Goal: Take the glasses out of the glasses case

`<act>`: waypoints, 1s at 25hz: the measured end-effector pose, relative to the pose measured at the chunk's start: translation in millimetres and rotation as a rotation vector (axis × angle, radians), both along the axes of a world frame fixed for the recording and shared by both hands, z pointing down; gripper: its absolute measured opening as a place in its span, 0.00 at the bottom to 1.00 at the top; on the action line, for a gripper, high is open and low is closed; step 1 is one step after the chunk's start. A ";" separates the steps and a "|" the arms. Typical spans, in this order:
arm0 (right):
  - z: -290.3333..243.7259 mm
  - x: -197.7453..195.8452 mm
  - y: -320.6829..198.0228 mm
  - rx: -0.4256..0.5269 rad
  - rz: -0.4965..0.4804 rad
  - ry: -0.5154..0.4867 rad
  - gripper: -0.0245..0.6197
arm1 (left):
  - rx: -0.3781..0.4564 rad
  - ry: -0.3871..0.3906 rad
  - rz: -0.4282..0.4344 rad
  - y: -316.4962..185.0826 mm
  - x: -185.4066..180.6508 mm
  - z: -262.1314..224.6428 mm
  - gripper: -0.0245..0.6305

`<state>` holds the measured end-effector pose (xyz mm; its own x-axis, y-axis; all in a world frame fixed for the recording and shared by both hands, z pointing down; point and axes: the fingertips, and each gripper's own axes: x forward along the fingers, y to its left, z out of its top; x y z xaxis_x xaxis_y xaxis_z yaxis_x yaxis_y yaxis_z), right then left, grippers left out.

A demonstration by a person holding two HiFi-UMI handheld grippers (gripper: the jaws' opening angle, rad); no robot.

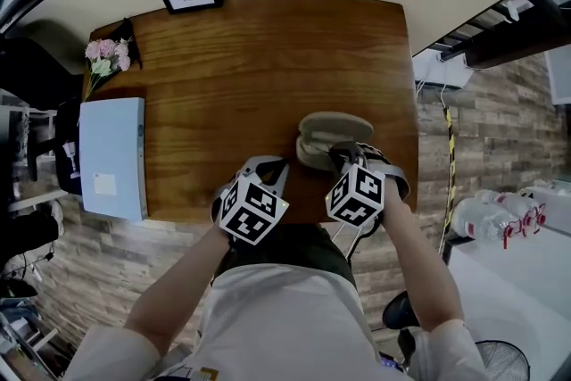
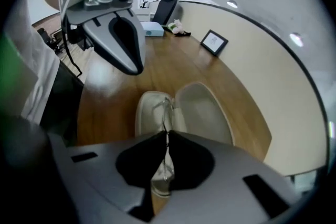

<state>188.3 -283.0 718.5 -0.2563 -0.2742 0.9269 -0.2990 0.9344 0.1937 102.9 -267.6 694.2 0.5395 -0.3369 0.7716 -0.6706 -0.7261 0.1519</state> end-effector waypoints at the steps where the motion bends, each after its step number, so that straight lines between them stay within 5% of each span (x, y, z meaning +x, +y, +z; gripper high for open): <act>1: -6.7 0.8 -3.0 0.005 0.024 -0.015 0.07 | 0.007 0.000 -0.001 0.0 -1.3 -4.8 0.04; 12: -123.1 10.8 -31.9 0.135 0.225 -0.171 0.07 | 0.119 0.025 -0.074 -27.3 -28.6 -93.0 0.04; 25: -315.7 17.8 -52.4 0.426 0.394 -0.482 0.07 | 0.417 0.095 -0.136 -64.9 -42.7 -247.0 0.04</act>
<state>206.1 -335.4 402.8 -0.4153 -0.7395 0.5298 -0.7389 0.6139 0.2777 60.2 -332.5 447.2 0.5308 -0.6811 0.5042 -0.7613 -0.6447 -0.0695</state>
